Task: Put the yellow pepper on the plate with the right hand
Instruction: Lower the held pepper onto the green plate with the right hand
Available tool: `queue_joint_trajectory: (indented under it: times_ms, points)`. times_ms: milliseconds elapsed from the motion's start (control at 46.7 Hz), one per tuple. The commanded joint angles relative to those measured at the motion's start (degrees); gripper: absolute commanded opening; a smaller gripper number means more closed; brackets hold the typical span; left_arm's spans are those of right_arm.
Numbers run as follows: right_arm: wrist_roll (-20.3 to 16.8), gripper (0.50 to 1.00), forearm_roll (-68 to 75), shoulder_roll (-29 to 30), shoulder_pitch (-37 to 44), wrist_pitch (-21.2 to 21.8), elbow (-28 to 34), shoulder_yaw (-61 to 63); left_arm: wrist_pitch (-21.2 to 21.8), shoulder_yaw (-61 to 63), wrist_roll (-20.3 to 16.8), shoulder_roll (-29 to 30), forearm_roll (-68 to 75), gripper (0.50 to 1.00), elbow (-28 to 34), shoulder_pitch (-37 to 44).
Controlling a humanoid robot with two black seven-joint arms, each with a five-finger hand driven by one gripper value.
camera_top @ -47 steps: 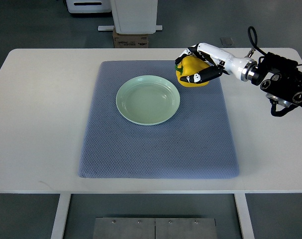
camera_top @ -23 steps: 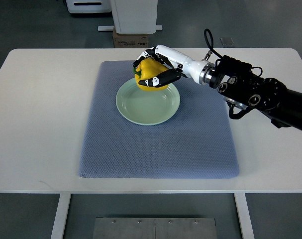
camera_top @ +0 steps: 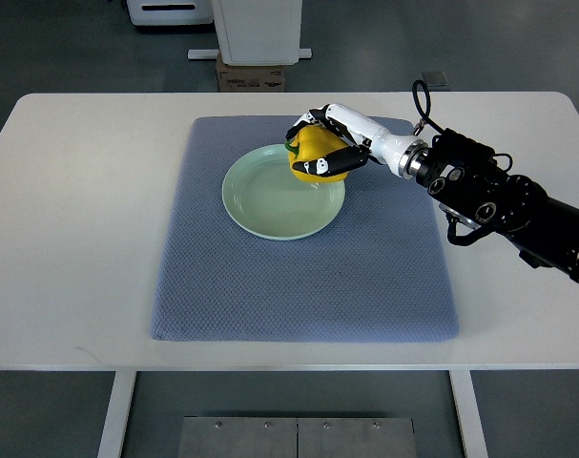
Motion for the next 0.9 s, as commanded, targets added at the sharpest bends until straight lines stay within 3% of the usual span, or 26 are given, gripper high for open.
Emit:
queue_joint_trajectory:
  times_ms: [0, 707, 729, 750, 771, 836, 879]
  points:
    - [0.0, 0.5, 0.08, 0.0, -0.39, 0.01, 0.12, 0.08, 0.0, 0.0, 0.01, 0.0, 0.0, 1.0, 0.0, 0.0]
    - [-0.19, 0.5, 2.11, 0.0, -2.23, 0.97, 2.93, 0.17, 0.0, 0.0, 0.01, 0.0, 0.0, 1.0, 0.0, 0.0]
    - [-0.19, 0.537, 2.11, 0.0, -2.23, 0.97, 2.93, 0.26, 0.0, 0.0, 0.01, 0.0, 0.0, 1.0, 0.0, 0.0]
    - [-0.19, 0.537, 2.11, 0.0, -2.23, 0.97, 2.93, 0.26, 0.0, 0.0, 0.01, 0.0, 0.0, 1.0, 0.0, 0.0]
    - [-0.19, 0.701, 2.11, 0.0, -2.49, 0.97, 2.93, 1.48, 0.0, 0.0, 0.01, 0.0, 0.0, 1.0, 0.0, 0.0]
    - [-0.19, 0.89, 2.11, 0.0, -3.11, 0.97, 2.85, 3.41, 0.0, 0.0, 0.01, 0.0, 0.0, 1.0, 0.0, 0.0]
    - [-0.28, 0.978, 2.11, 0.0, -3.37, 0.97, 2.85, 4.56, 0.0, 0.0, 0.01, 0.0, 0.0, 1.0, 0.0, 0.0]
